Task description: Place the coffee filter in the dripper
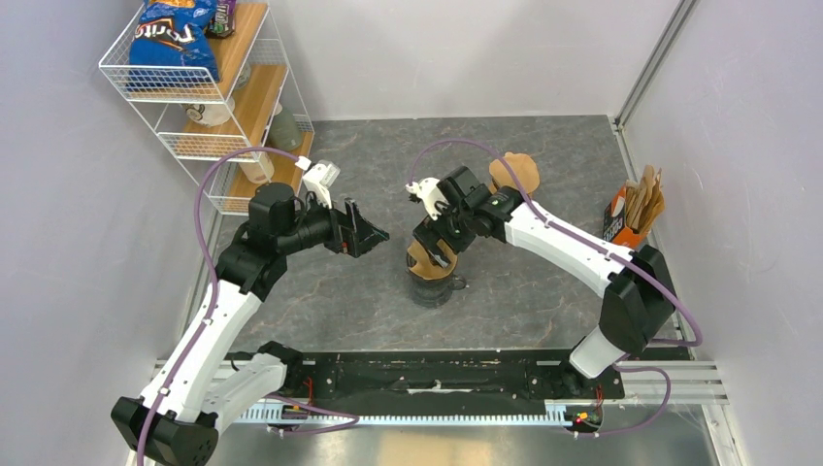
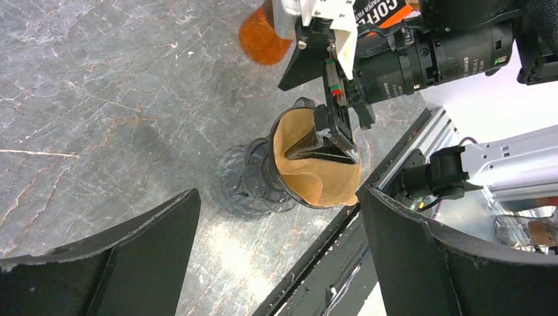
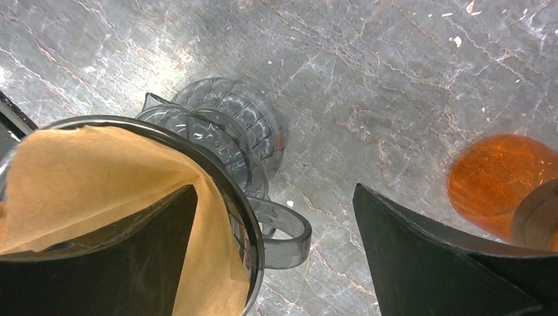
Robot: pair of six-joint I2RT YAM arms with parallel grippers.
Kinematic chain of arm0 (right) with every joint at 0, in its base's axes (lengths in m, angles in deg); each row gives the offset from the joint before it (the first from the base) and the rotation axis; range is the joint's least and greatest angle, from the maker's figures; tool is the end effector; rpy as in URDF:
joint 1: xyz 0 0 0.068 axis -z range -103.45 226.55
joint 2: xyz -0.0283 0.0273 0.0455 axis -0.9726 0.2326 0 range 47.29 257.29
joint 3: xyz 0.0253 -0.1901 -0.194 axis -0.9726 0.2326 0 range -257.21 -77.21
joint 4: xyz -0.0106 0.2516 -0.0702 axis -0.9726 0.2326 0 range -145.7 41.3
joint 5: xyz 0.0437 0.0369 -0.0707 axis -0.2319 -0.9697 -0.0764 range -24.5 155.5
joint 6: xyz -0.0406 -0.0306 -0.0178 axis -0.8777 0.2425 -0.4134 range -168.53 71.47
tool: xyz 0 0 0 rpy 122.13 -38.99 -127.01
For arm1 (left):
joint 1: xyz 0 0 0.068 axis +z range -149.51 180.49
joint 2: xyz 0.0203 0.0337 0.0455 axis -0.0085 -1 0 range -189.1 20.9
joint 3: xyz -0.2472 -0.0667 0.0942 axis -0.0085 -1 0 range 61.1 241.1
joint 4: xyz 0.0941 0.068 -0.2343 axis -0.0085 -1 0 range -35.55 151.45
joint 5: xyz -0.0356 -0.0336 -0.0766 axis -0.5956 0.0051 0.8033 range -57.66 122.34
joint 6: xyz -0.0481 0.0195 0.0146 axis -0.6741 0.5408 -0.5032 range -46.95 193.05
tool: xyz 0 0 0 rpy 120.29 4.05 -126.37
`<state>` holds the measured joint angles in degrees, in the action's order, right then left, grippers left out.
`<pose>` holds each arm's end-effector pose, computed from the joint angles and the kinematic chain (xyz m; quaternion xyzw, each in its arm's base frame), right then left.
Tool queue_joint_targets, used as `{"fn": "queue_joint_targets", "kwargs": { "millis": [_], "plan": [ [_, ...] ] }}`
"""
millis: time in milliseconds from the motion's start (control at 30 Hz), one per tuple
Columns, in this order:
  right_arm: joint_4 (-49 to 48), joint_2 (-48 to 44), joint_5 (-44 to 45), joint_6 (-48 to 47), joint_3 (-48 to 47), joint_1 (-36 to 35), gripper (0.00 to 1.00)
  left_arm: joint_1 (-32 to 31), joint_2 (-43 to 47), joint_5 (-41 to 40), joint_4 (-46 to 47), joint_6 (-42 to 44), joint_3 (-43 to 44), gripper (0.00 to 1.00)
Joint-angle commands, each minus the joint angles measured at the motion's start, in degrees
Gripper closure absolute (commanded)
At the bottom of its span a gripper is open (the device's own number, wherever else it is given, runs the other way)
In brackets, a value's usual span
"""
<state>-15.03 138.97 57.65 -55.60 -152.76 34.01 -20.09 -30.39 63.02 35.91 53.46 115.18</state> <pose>0.2469 0.2331 0.2755 -0.4189 0.8596 0.1494 0.2515 0.1746 -0.0849 0.3509 0.1534 0.8018 -0.3902 0.4259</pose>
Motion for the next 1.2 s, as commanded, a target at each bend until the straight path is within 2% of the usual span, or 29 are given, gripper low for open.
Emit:
{"fn": "queue_joint_targets", "kwargs": {
  "millis": [0, 233, 567, 700, 967, 1167],
  "plan": [
    [0.09, -2.19, -0.43, 0.39, -3.73, 0.02, 0.03, 0.33, -0.06, 1.93, 2.62, -0.57, 1.28, 0.01],
    [2.35, -3.75, 0.45, 0.4, -6.51, 0.09, 0.03, 0.36, -0.36, 1.85, 0.19, 0.58, 2.74, 0.01],
    [4.65, -10.59, 1.56, -1.08, -9.84, 0.18, 0.03, 0.64, -1.95, 2.14, -6.23, 3.44, 7.01, 0.01],
    [5.39, -14.23, 2.41, -0.85, -11.72, 0.48, 0.03, 0.87, -5.17, 1.33, -12.79, 7.37, 12.84, 0.01],
    [5.91, -21.74, 6.19, 2.87, -13.07, 5.77, 0.03, 0.82, -20.42, -2.16, -34.83, 18.77, 31.58, 0.0],
    [6.34, -27.24, 6.72, 9.97, -10.07, 15.15, 0.03, 0.85, -25.69, -13.26, -36.64, 22.16, 38.26, 0.0]
  ]
}}
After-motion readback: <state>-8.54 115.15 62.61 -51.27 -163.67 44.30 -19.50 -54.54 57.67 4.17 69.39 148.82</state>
